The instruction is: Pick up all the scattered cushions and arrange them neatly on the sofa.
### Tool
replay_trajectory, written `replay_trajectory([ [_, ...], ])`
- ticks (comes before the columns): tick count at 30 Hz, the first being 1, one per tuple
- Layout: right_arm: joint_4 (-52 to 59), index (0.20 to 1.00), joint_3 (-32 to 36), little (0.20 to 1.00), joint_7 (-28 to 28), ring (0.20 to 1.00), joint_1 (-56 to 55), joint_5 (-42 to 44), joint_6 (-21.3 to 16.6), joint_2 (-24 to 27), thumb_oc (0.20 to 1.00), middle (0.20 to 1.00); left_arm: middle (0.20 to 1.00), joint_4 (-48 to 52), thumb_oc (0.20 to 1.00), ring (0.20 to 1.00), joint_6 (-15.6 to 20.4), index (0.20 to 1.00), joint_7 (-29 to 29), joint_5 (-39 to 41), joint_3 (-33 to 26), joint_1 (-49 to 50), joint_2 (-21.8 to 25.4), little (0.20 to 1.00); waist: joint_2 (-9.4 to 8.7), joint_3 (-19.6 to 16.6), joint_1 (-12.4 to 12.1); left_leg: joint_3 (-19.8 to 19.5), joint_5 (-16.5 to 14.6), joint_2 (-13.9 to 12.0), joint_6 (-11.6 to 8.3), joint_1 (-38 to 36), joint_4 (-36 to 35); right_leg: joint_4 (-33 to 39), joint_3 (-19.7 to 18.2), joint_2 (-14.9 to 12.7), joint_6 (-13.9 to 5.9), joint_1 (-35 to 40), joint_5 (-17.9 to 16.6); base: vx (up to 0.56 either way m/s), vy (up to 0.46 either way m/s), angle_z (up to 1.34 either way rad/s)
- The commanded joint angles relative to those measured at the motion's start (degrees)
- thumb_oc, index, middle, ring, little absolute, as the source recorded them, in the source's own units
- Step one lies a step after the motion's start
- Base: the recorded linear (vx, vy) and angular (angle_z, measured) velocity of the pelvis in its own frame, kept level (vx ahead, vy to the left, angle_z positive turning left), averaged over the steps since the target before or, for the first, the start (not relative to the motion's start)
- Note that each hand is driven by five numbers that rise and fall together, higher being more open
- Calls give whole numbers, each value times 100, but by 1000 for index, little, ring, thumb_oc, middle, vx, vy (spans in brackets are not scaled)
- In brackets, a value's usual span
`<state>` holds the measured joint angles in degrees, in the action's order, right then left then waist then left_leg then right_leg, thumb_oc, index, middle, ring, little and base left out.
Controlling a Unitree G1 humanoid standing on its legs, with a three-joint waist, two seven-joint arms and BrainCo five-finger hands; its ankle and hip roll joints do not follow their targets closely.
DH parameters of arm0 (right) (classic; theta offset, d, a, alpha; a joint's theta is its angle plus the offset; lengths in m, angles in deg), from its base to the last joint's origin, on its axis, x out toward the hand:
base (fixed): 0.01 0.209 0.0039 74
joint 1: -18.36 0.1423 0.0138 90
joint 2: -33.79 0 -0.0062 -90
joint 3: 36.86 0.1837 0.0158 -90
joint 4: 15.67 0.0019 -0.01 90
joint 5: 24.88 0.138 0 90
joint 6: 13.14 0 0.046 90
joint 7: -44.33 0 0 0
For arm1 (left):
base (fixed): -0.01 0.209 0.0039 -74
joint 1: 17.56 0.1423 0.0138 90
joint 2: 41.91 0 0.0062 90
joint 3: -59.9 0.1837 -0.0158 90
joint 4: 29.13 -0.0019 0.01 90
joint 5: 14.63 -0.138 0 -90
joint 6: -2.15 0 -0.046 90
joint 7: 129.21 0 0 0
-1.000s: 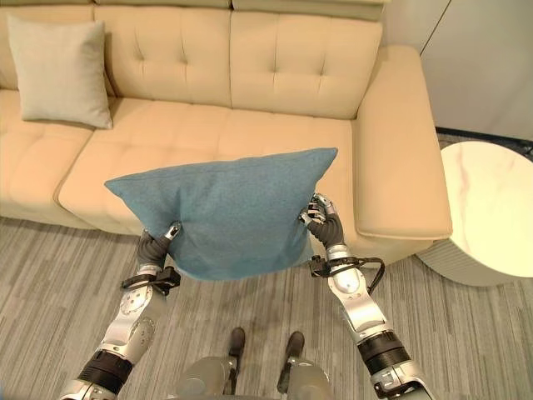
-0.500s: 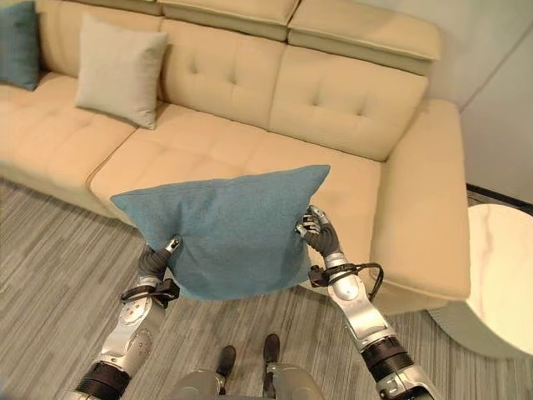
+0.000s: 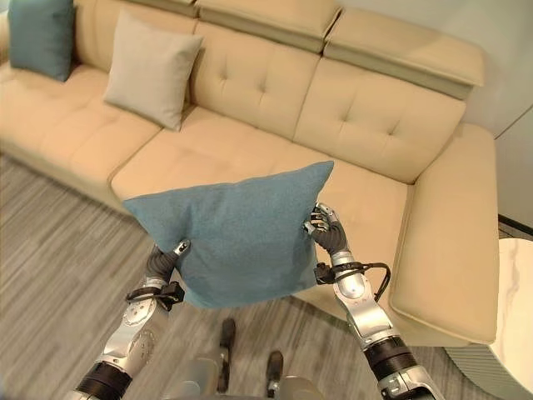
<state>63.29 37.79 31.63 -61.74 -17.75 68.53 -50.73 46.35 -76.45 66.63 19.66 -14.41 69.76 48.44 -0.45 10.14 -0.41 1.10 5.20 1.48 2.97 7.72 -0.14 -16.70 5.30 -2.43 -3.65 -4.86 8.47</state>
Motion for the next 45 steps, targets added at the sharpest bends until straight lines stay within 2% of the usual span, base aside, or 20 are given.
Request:
replay_trajectory([
  [1, 455, 200, -303, 200, 99, 200, 512, -207, -554, -326, 200, 200, 200, 1112, 200, 200, 557, 200, -355, -254, 237, -586, 115, 200, -310, -361, -157, -62, -82, 211, -143, -162, 174, -453, -422, -173, -424, 96, -1325, 79, 158, -7],
  [4, 407, 200, -316, 200, 93, 200, 548, -183, -550, -385, 200, 200, 200, 1103, 200, 200, 552, 200, -330, -355, 239, -651, 157, 200, -287, -340, -135, -65, -219, 185, -114, -251, 219, -583, -409, -147, -365, -131, -1232, 114, 132, -4],
  [7, 274, 200, -380, 200, 137, 200, 691, -83, -545, -403, 200, 200, 200, 1116, 200, 200, 587, 200, -316, -353, 173, -674, 200, 200, -291, -384, -107, -93, -315, 190, -126, -447, 72, 157, -220, -26, -293, -359, -1120, 170, 52, -10],
  [9, 232, 200, -432, 200, 181, 200, 746, 13, -559, -411, 200, 200, 200, 1109, 200, 200, 595, 200, -300, -347, 118, -684, 208, 200, -374, -408, -74, -55, -431, 247, -155, -616, -22, 1001, 37, 49, -324, -526, -1258, 227, -4, -41],
  [11, 198, 200, -476, 200, 225, 200, 740, 70, -555, -395, 200, 200, 200, 1076, 200, 200, 579, 200, -291, -321, 56, -679, 207, 200, -450, -394, -26, -30, -598, 288, -189, -828, -30, 1535, 328, 95, -402, -699, -1560, 264, -9, -57],
  [13, 251, 200, -454, 200, 273, 200, 647, 78, -531, -360, 200, 200, 200, 1088, 200, 200, 593, 200, -348, -303, 53, -638, 189, 200, -463, -389, 37, -73, -672, 275, -231, -900, 68, 1545, 242, 59, -419, -574, -1583, 288, -52, -24],
  [14, 285, 200, -384, 200, 281, 200, 529, 19, -540, -267, 200, 200, 200, 1080, 200, 200, 613, 200, -441, -309, 123, -630, 137, 200, -493, -440, 96, -125, -712, 247, -287, -965, 188, 1597, -25, 150, -325, -387, -1551, 332, -87, 23],
  [16, 356, 200, -297, 200, 256, 200, 462, 28, -535, -202, 200, 200, 200, 1106, 200, 200, 576, 200, -498, -273, 163, -603, 77, 200, -481, -501, 116, -111, -740, 183, -384, -953, 386, 1714, 131, 139, -265, -227, -1540, 283, -111, 36],
  [17, 433, 200, -173, 200, 213, 200, 368, 89, -564, -148, 200, 200, 200, 1048, 200, 200, 558, 200, -558, -224, 259, -713, 56, 200, -534, -495, 210, 33, -554, 21, -608, -694, 1069, 1768, 136, 146, -165, -73, -1491, 210, -146, 4],
  [18, 439, 200, -153, 200, 203, 200, 372, 100, -570, -117, 200, 200, 200, 1051, 200, 200, 553, 200, -573, -206, 287, -747, 37, 200, -583, -467, 220, 49, -509, -34, -677, -506, 1479, 1808, 185, 122, -132, 6, -1482, 175, -142, 13],
  [20, 451, 200, -154, 200, 158, 200, 364, 120, -566, -74, 200, 200, 200, 1036, 200, 200, 538, 200, -521, -212, 322, -790, 8, 200, -618, -405, 136, -186, -505, 48, -645, -258, 1900, 1885, 104, 163, -53, 152, -1435, 146, -64, 38],
  [21, 433, 200, -151, 200, 162, 200, 351, 149, -552, -86, 200, 200, 200, 1070, 200, 200, 523, 200, -494, -230, 273, -740, -10, 200, -647, -398, 38, -433, -636, 226, -561, -57, 1689, 1934, -36, 174, -88, 204, -1417, 204, -21, -22],
  [23, 371, 200, -132, 200, 169, 200, 357, 153, -545, -51, 200, 200, 200, 1113, 200, 200, 526, 200, -479, -269, 236, -686, 1, 200, -659, -407, -21, -543, -698, 233, -522, -16, 1210, 1969, -178, 196, -143, 290, -1378, 191, 17, -66],
  [26, 311, 200, -145, 200, 166, 200, 351, 144, -545, -44, 200, 200, 200, 1137, 200, 200, 514, 200, -445, -310, 214, -659, 6, 200, -624, -389, -117, -744, -434, 242, -563, 18, 738, 1950, -319, 259, -141, 387, -1315, 102, 35, -52],
  [28, 224, 200, -149, 200, 133, 200, 350, 136, -535, -24, 200, 200, 200, 1159, 200, 200, 523, 200, -371, -357, 170, -646, 17, 200, -569, -325, -256, -1140, -84, 286, -649, 211, 517, 1886, -482, 330, -131, 448, -1254, 112, 63, -40],
  [29, 213, 200, -132, 200, 166, 200, 347, 169, -536, -7, 200, 200, 200, 1155, 200, 200, 528, 200, -394, -362, 148, -655, 31, 200, -552, -336, -273, -1213, -111, 293, -649, 146, 470, 1882, -528, 345, -131, 461, -1228, 106, 73, -47],
  [33, 146, 200, -101, 200, 240, 200, 321, 285, -504, 2, 200, 200, 200, 1150, 200, 200, 506, 200, -410, -408, 213, -718, 71, 200, -474, -462, -265, -1252, -79, 241, -607, -199, 67, 1923, -622, 334, -160, 539, -1182, 124, 118, -57],
  [39, -40, 200, -248, 200, 220, 200, 635, 362, -419, -77, 200, 200, 200, 1106, 200, 200, 483, 200, -329, -421, 222, -914, 196, 200, -409, -523, -295, -885, -93, 192, -480, -500, -300, 2036, -874, 264, -274, 486, -1288, 42, 118, -36],
  [40, -128, 200, -369, 200, 190, 200, 932, 333, -387, -101, 200, 200, 200, 1065, 200, 200, 511, 200, -244, -417, 170, -1034, 256, 200, -386, -541, -345, -695, -117, 191, -459, -585, -391, 2041, -884, 214, -324, 482, -1319, 68, 118, -72],
  [45, -475, 200, -710, 200, 73, 200, 1822, 329, -284, -129, 200, 200, 200, 530, 200, 200, 567, 200, 7, -268, 221, -1844, 240, 200, -279, -569, -225, -594, -165, 167, -492, -707, -486, 2143, -861, 143, -342, 523, -1309, 51, 19, -23],
])
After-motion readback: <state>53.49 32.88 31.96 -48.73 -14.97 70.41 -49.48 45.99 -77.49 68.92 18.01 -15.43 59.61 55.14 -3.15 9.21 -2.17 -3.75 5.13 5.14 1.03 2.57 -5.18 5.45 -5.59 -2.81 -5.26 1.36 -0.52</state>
